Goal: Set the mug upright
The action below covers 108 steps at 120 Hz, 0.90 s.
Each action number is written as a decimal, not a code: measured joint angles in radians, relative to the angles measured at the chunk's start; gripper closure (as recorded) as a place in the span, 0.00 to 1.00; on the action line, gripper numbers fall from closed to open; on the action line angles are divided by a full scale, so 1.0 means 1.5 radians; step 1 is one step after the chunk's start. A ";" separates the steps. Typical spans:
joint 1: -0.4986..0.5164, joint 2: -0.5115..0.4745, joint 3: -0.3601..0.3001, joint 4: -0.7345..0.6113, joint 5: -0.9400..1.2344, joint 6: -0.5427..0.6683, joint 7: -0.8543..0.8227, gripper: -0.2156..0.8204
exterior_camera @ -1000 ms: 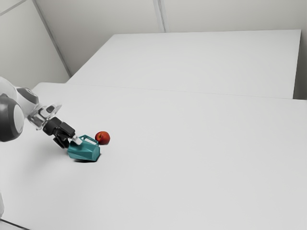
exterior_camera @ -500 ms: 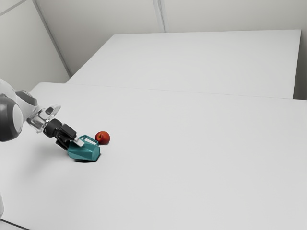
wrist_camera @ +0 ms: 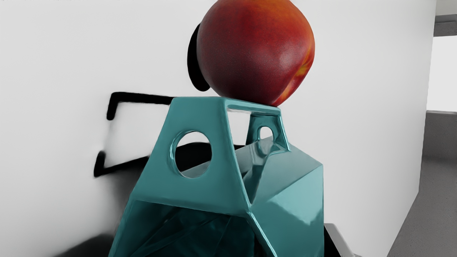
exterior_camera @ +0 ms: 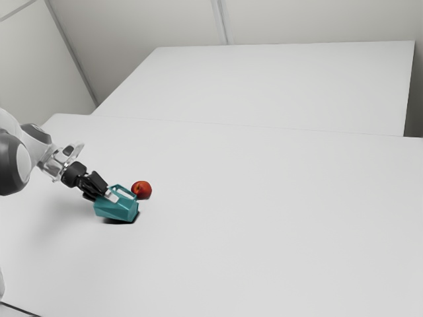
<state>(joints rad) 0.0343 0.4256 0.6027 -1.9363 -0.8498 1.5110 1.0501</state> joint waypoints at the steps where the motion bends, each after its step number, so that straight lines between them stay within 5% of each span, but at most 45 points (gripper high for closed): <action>1: 0.000 0.000 0.000 0.000 0.000 0.000 0.000 0.81; 83: -0.056 -0.088 -0.006 0.021 0.006 -0.004 -0.037 0.95; 108: -0.086 -0.115 -0.081 0.074 0.074 0.037 -0.062 0.96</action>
<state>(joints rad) -0.0942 0.2529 0.4815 -1.8252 -0.7385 1.5663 0.9572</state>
